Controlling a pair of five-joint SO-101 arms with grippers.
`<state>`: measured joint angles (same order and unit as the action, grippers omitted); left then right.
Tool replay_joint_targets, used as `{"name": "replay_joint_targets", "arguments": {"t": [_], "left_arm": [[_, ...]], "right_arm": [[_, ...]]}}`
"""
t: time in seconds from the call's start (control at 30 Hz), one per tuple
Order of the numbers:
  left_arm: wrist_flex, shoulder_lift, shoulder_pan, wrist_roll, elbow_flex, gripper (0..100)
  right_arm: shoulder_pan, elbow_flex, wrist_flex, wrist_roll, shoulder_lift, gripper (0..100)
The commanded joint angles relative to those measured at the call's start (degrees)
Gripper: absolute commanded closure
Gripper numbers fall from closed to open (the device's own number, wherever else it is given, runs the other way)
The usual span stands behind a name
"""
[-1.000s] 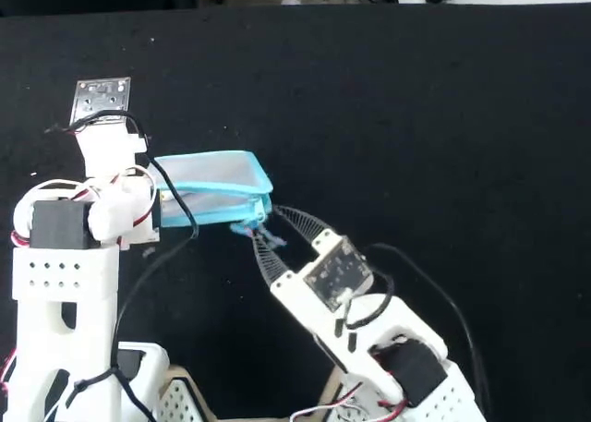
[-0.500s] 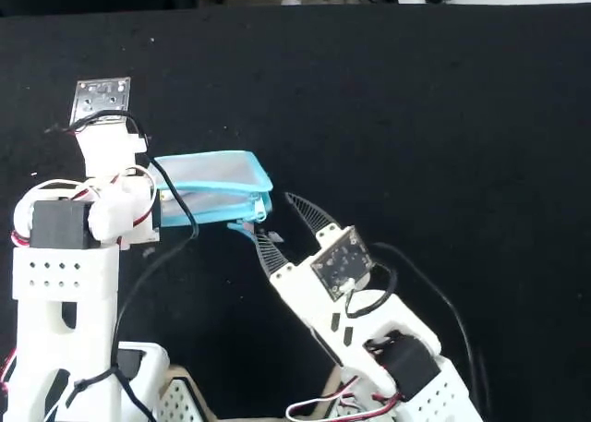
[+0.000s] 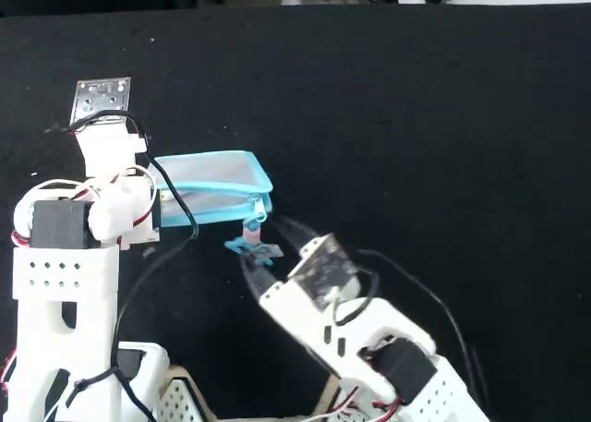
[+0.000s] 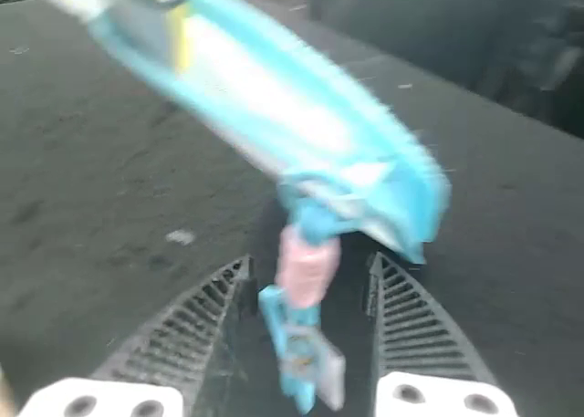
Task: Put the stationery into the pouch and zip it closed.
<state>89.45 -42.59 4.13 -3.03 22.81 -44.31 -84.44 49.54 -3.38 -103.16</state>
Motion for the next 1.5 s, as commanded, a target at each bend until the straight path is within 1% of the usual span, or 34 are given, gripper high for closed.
{"name": "replay_joint_targets", "arguments": {"t": [0.0, 0.27, 0.4, 0.5, 0.57, 0.67, 0.73, 0.83, 0.93, 1.07, 1.13, 1.4, 1.47], "left_arm": [[0.35, 0.35, 0.57, -0.18, 0.31, 97], [0.35, 0.35, 0.4, -0.18, 0.31, 97], [0.35, 0.35, 0.31, -0.18, 0.31, 97], [0.35, 0.35, 0.31, -0.18, 0.31, 97], [0.35, 0.35, 0.31, -0.18, 0.31, 97], [0.35, 0.35, 0.31, -0.18, 0.31, 97], [0.35, 0.35, 0.4, -0.18, 0.31, 97], [0.35, 0.35, 0.4, -0.18, 0.31, 97], [0.35, 0.35, 0.4, -0.18, 0.31, 97], [0.35, 0.35, 0.4, -0.18, 0.31, 97], [0.35, 0.35, 0.48, -0.18, 0.31, 97], [0.35, 0.35, 0.48, -0.18, 0.31, 97], [0.35, 0.35, 0.48, -0.18, 0.31, 97]], "right_arm": [[-3.6, -1.19, -3.87, 0.35, -7.78, 80.5], [0.53, -1.8, -9.05, 0.88, -7.78, 80.5], [1.67, -5.85, -15.91, 6.15, -7.69, 80.4], [1.67, -10.33, -22.42, 6.86, -7.69, 80.4], [1.67, -11.82, -24.79, 6.86, -7.69, 80.5], [1.67, -11.21, -24.26, 7.12, -7.69, 81.5], [1.67, -9.98, -23.3, 6.95, -7.69, 85.5], [1.67, -6.64, -18.9, 6.95, -7.69, 89.6], [2.29, -4.35, -15.74, 6.86, -7.69, 88.3], [5.54, -3.12, -14.86, 7.12, -7.69, 82.8], [6.07, -2.95, -14.86, 7.21, -7.69, 80.9], [5.89, -1.71, -14.68, 7.21, -7.78, 80.8], [5.89, -0.4, -12.92, 7.21, -7.78, 80.8]]}}
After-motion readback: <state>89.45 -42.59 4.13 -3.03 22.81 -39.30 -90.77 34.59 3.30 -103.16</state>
